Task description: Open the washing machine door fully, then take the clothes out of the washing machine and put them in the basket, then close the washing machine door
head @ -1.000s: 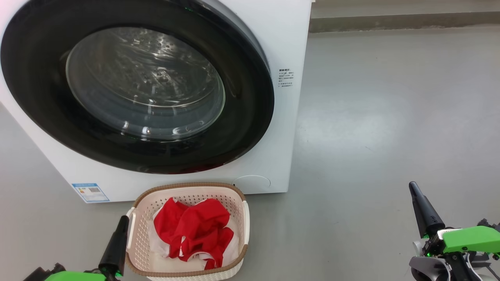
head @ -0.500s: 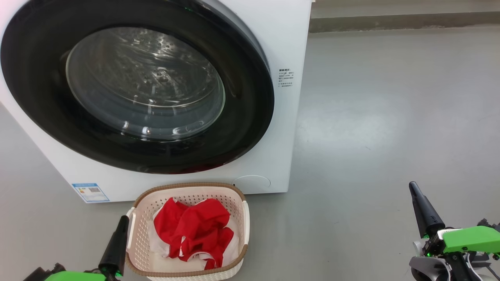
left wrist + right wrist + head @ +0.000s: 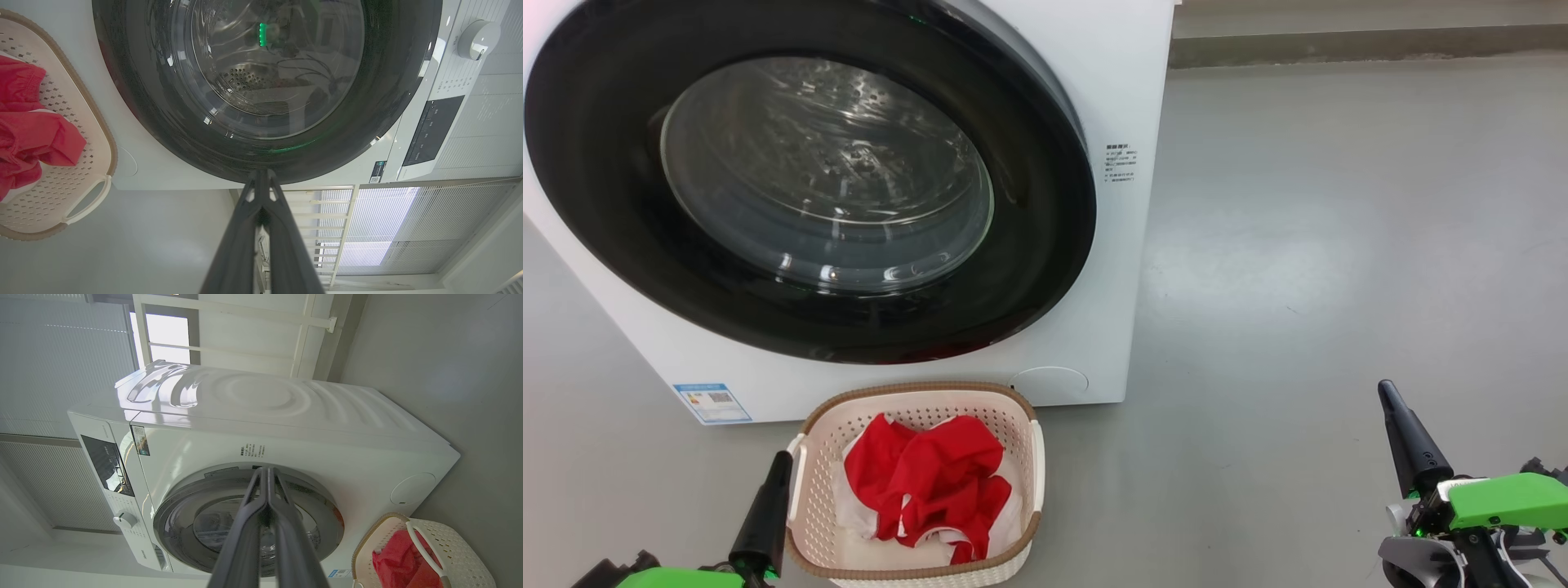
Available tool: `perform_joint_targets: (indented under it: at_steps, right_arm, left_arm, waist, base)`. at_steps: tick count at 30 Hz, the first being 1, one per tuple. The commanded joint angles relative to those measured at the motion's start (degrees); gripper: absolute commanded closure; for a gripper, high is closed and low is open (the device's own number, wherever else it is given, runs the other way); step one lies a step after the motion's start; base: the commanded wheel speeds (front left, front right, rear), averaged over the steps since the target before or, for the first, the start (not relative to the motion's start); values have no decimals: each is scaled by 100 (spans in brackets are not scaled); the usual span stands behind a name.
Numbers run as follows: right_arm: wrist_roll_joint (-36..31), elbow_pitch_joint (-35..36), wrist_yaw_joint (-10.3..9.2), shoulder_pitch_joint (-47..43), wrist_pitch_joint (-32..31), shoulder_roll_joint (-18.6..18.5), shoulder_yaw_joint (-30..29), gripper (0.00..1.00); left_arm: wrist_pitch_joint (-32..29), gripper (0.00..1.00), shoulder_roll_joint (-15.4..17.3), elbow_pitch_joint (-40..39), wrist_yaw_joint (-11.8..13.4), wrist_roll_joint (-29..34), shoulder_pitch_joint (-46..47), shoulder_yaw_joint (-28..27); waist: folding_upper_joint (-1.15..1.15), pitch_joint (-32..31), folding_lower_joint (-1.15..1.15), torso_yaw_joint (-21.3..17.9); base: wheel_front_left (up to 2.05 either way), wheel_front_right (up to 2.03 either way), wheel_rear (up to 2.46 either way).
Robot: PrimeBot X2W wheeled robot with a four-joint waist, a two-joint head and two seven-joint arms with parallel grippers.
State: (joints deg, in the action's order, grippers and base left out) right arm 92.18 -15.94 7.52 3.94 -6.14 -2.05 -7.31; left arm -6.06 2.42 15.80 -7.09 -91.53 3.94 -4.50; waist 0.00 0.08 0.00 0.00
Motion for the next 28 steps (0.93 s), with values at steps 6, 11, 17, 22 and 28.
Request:
perform_joint_targets:
  at_steps: [6,11,17,22,28]
  right_arm:
    - [-4,169,-3,251,-36,-87,76,100]
    - [-4,169,-3,251,-37,-87,76,100]
    - [-5,169,-3,251,-37,-87,75,100]
    - [-5,169,-3,251,-37,-86,75,100]
    - [-5,169,-3,251,-37,-86,75,100]
  left_arm:
    - [-47,100,46,-153,-40,-57,253,-209]
    - [-47,100,45,-153,-40,-58,253,-209]
    - [-47,100,45,-153,-40,-58,253,-209]
    - [-47,100,45,-153,-40,-58,253,-209]
    - [-47,100,45,-153,-40,-58,253,-209]
  waist:
    - [0,0,0,0]
    - [0,0,0,0]
    - [0,0,0,0]
    - [0,0,0,0]
    - [0,0,0,0]
  base:
    - [0,0,0]
    - [0,0,0]
    - [0,0,0]
    - [0,0,0]
    - [0,0,0]
